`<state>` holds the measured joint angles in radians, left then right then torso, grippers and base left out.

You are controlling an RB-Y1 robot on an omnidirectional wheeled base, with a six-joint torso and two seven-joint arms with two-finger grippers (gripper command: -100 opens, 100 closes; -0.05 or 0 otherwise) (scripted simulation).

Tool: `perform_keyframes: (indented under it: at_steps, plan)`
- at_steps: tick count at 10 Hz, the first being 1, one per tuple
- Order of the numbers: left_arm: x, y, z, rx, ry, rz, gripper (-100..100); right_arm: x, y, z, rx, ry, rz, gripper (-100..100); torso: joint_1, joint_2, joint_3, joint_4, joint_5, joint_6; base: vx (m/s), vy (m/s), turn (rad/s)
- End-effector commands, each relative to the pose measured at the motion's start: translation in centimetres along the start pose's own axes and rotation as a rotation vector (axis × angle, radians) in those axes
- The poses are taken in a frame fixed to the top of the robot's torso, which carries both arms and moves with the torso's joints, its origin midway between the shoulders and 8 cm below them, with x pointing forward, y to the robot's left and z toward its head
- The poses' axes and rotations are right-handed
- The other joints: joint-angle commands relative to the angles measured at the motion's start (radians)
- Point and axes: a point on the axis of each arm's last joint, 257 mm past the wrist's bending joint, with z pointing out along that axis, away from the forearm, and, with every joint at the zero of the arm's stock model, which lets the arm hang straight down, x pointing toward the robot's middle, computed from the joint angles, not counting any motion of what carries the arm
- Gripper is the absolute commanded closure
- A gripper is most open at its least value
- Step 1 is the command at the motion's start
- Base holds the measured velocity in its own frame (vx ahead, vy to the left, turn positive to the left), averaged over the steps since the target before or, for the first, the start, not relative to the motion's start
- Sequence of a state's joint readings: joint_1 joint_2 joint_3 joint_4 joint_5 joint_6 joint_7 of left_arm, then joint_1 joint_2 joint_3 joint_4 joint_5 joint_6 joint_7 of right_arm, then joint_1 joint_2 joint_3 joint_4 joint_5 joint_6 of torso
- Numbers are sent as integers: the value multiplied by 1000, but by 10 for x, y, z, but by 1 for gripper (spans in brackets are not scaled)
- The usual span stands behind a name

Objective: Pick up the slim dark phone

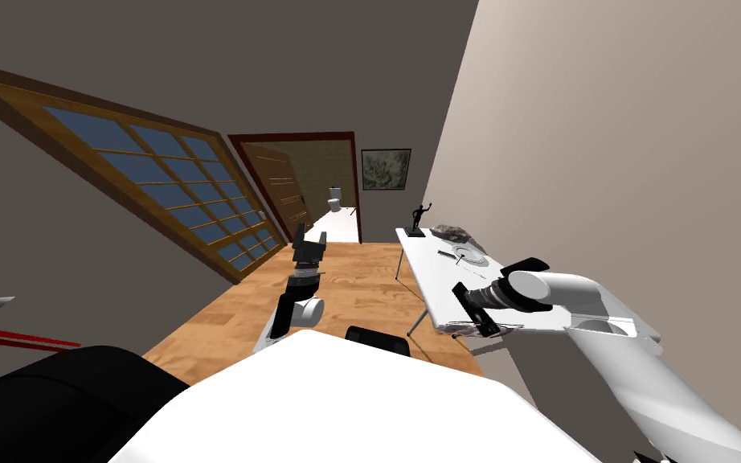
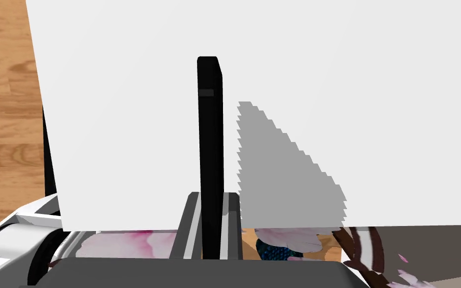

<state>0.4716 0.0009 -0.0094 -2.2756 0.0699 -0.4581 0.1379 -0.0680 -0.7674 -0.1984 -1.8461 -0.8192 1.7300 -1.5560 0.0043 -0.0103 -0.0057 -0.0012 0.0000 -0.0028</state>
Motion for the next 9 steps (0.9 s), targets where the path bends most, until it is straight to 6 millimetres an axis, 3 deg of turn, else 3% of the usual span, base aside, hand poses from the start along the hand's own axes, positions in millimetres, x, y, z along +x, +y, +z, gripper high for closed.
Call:
perform_keyframes:
  at_steps: [1,9]
  plan:
    - [0,0,0,0,0,0,0,-1,4,-2,2,-1,-29,100,0,0,0,0,0,0,56,65,-127]
    - [0,0,0,0,0,0,0,-7,21,-9,34,-4,-123,100,1,-1,0,0,0,0,47,69,-122]
